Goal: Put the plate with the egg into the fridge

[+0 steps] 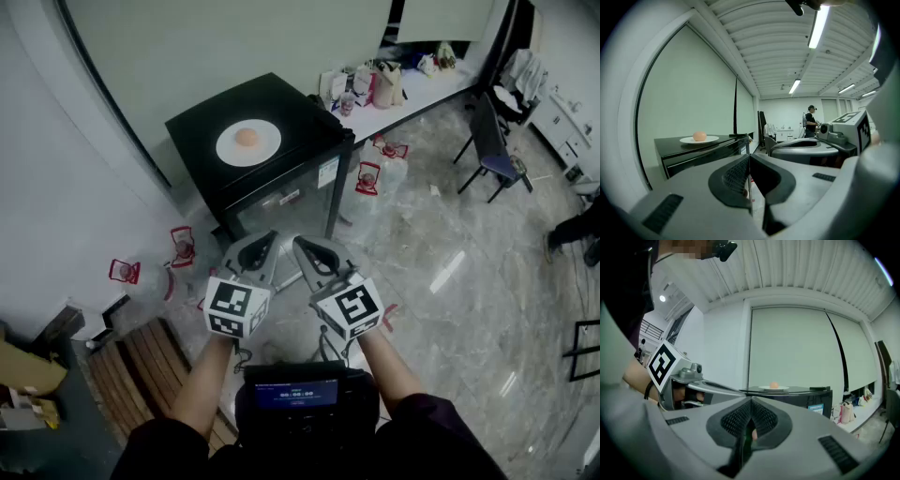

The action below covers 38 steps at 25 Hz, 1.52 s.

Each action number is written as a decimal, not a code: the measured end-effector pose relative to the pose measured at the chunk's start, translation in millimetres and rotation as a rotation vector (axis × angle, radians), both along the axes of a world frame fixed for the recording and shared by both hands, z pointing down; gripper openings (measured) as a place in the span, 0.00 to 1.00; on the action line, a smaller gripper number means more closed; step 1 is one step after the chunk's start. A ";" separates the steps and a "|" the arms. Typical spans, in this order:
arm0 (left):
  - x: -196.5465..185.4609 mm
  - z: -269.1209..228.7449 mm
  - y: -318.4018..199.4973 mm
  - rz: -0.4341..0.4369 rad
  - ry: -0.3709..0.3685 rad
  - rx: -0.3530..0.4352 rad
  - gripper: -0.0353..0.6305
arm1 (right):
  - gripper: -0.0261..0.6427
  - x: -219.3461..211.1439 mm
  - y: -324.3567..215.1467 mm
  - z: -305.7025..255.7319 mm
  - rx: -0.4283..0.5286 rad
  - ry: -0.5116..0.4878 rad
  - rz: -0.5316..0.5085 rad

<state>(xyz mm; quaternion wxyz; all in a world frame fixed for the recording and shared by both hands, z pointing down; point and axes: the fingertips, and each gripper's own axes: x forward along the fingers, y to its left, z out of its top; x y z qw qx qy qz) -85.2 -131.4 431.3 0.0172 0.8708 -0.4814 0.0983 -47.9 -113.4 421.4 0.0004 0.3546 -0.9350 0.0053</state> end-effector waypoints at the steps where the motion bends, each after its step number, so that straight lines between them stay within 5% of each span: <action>1: -1.1 0.4 -0.8 -0.001 -0.001 0.001 0.06 | 0.05 -0.7 -0.8 0.6 0.009 0.004 -0.001; 14: -44.7 27.1 -2.7 -0.087 0.002 -0.051 0.06 | 0.06 -19.0 -4.9 8.2 -0.032 -0.044 -0.066; 21: -107.8 94.0 -0.9 -0.164 -0.010 -0.166 0.07 | 0.06 -58.3 -8.2 34.8 -0.036 0.056 -0.118; 31: -130.0 189.4 -27.3 -0.044 -0.104 -0.351 0.15 | 0.10 -107.5 -20.8 74.4 -0.126 0.147 -0.098; 38: -123.9 215.5 -37.4 0.050 -0.130 -0.391 0.15 | 0.10 -113.0 -34.2 54.9 0.003 0.274 -0.096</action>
